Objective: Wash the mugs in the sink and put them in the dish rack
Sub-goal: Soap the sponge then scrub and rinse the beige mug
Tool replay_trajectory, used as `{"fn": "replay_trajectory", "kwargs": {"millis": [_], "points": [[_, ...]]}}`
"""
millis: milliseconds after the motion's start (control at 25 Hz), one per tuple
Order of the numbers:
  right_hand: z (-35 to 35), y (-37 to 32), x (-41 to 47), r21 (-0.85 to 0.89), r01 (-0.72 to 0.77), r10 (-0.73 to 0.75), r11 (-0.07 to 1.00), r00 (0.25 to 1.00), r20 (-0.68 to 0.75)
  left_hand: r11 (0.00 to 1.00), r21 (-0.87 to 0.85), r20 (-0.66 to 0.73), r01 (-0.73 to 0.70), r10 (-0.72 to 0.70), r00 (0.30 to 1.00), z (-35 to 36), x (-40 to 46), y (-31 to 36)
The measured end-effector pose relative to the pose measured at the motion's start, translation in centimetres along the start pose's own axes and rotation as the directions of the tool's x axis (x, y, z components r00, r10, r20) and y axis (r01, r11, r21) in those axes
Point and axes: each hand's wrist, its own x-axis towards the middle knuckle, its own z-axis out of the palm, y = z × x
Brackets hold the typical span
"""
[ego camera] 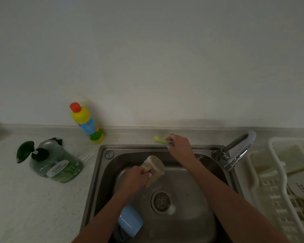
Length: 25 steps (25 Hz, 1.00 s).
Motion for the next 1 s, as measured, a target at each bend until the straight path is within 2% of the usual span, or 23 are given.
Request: {"fn": "replay_trajectory", "kwargs": {"millis": [360,520,640,720,760,840,880,920,960,1000], "points": [[4.4,2.0,4.2,0.048,0.024,-0.019,0.999,0.995,-0.097,0.999,-0.033,0.008,0.015,-0.015,1.0,0.1,0.3,-1.6],[6.0,3.2,3.2,-0.033,0.049,-0.049,0.998,0.999,0.002,0.999,-0.025,0.002,0.045,-0.044,0.999,-0.1,0.4,-2.0],[5.5,3.4,3.0,-0.113,0.124,-0.117,0.986,0.991,0.068,0.999,0.045,-0.027,0.031,-0.03,0.999,-0.2,0.6,-2.2],[4.6,3.0,2.6,-0.169,0.148,-0.119,0.975,0.978,0.169,0.999,0.029,-0.03,0.026,-0.025,0.999,-0.3,0.3,-1.9],[4.1,2.6,2.1,-0.178,0.16,-0.13,0.971,0.977,0.168,1.0,0.007,-0.034,0.022,-0.022,0.999,-0.5,0.0,-1.6],[3.5,1.7,0.7,-0.108,0.226,-0.224,0.968,0.974,0.023,1.0,-0.026,-0.035,-0.011,0.01,0.999,-0.6,-0.7,-1.4],[2.7,1.0,-0.4,-0.029,0.218,-0.219,0.976,0.976,-0.022,0.999,-0.035,-0.036,-0.041,0.039,0.999,-0.7,-1.2,-1.2],[1.8,0.1,-1.6,0.058,0.145,-0.147,0.988,0.988,0.043,0.997,-0.036,-0.041,-0.068,0.067,0.997,-0.9,-1.7,-1.1],[0.8,-0.9,-2.7,0.165,-0.004,-0.029,0.986,0.98,0.198,0.995,-0.016,-0.046,-0.094,0.093,0.995,-1.1,-2.3,-0.9],[-0.3,-1.9,-3.8,0.289,-0.249,0.121,0.924,0.909,0.399,0.992,0.033,-0.05,-0.126,0.127,0.991,-1.2,-2.8,-0.8]]}}
